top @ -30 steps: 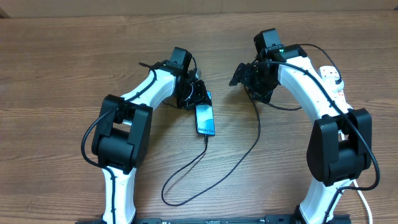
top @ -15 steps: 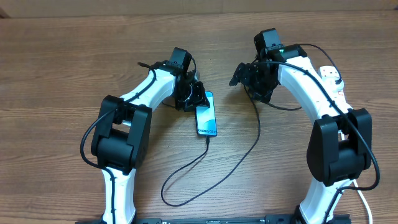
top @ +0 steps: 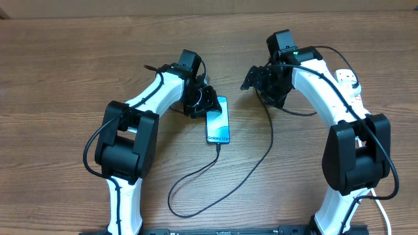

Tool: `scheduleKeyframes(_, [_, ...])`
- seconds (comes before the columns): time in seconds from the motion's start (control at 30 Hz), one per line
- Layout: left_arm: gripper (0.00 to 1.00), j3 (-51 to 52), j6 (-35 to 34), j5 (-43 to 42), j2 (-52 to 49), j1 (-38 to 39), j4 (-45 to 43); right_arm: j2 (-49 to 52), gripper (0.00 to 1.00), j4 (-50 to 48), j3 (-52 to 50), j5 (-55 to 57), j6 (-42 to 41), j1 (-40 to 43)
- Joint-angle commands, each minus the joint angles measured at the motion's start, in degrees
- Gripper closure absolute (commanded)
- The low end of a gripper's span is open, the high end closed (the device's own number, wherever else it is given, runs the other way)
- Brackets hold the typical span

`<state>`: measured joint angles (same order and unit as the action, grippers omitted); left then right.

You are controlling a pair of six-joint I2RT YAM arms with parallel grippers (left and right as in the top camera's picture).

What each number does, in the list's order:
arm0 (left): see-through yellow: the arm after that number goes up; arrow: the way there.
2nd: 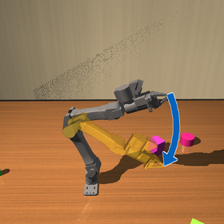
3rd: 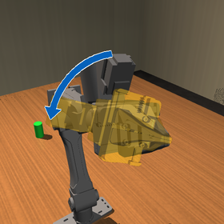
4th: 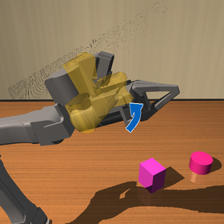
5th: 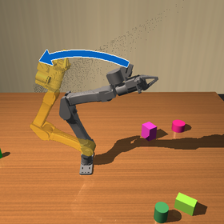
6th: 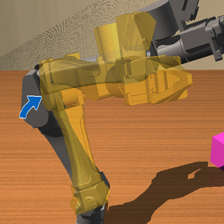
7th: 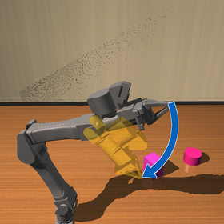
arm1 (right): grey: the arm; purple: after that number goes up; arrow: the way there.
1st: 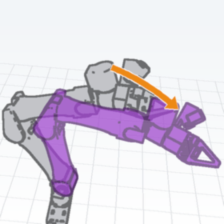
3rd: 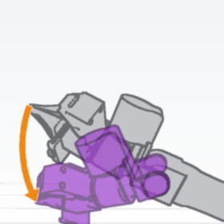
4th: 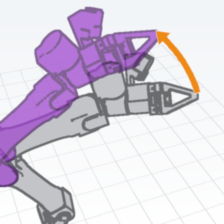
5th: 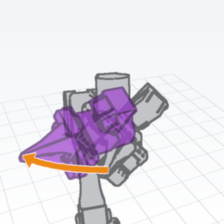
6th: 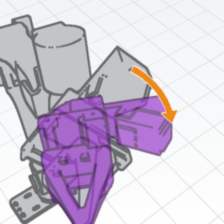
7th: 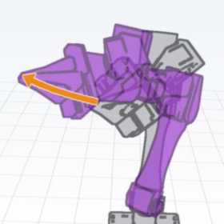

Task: Plug charger to phone and switch on socket
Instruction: 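Open the left gripper and lift it away from the phone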

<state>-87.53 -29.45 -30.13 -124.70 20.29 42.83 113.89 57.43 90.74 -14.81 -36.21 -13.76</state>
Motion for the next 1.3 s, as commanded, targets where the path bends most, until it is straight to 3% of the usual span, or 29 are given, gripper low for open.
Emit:
scheduleKeyframes(0.0, [0.50,0.44,0.74,3.80,-0.59,0.66,0.74,-1.66,0.15,-0.31,0.81,-0.28,0.33,-0.04])
scheduleKeyframes(0.33, [0.53,0.44,0.74,6.86,-0.59,0.72,2.69,-1.66,0.15,-0.28,0.81,-0.28,0.33,-0.04])
scheduleKeyframes(0.77, [0.39,0.13,4.66,11.17,-0.26,0.44,5.81,-1.66,0.14,-0.26,0.81,-0.22,0.74,-0.04])
scheduleKeyframes(0.87, [0.38,-1.46,6.58,13.16,0.26,-0.11,9.03,-1.66,0.15,-0.28,0.74,-0.17,0.74,-0.04])
scheduleKeyframes(1.13, [0.38,-11.56,6.78,30.01,4.68,-0.33,23.50,-1.66,0.14,-0.31,0.72,1.27,0.72,-0.04])
scheduleKeyframes(1.27, [0.39,-15.82,6.75,33.38,10.08,-0.22,28.85,-1.66,0.14,-0.33,0.72,1.29,0.72,-0.04])
